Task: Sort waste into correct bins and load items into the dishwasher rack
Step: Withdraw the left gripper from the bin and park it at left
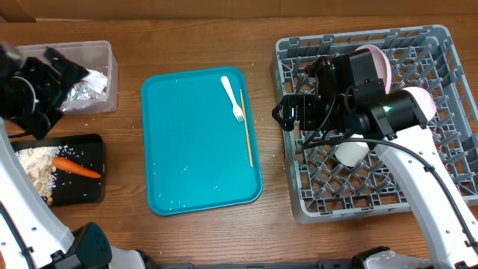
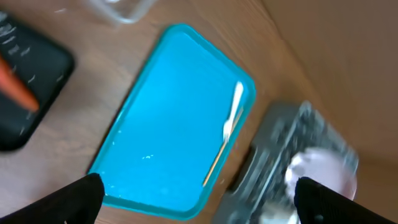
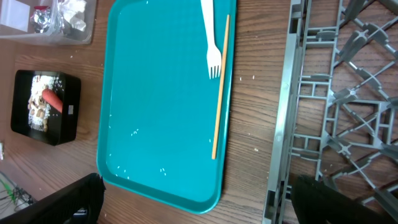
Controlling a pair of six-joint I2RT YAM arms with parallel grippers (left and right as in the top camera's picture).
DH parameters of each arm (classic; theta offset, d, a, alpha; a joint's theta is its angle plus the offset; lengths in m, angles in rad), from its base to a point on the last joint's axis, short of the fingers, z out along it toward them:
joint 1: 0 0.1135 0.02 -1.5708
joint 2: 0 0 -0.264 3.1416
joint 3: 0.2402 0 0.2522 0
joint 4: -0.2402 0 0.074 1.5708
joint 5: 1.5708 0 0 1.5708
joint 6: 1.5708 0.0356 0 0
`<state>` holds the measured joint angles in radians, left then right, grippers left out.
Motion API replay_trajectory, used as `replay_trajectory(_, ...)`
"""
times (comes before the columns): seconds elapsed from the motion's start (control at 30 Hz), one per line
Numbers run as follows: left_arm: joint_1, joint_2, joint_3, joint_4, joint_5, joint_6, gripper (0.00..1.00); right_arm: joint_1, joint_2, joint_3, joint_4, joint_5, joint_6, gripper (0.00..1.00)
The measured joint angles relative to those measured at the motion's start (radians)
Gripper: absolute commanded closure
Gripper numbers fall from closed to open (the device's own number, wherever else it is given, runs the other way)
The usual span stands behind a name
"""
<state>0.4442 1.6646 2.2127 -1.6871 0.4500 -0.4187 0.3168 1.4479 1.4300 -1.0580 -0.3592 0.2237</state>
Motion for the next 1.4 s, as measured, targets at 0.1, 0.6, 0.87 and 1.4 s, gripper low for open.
replay_trajectory(0.1, -0.039, -0.011, -0.046, 0.000, 0.050, 0.131, 0.00, 0.000, 0.000, 0.000, 0.000, 0.000, 0.000, 0.00)
replay_trajectory(0.6, -0.157, -0.062, -0.501, 0.101, -0.031, 0.255, 0.00, 0.000, 0.000, 0.000, 0.001, 0.000, 0.000, 0.00)
replay_trajectory(0.87, -0.157, -0.084, -0.619, 0.161, -0.027, 0.289, 0.00, 0.000, 0.000, 0.000, 0.000, 0.000, 0.000, 0.00)
replay_trajectory(1.4, -0.157, -0.520, -0.889, 0.316, -0.005, 0.325, 0.00, 0.000, 0.000, 0.000, 0.000, 0.000, 0.000, 0.00)
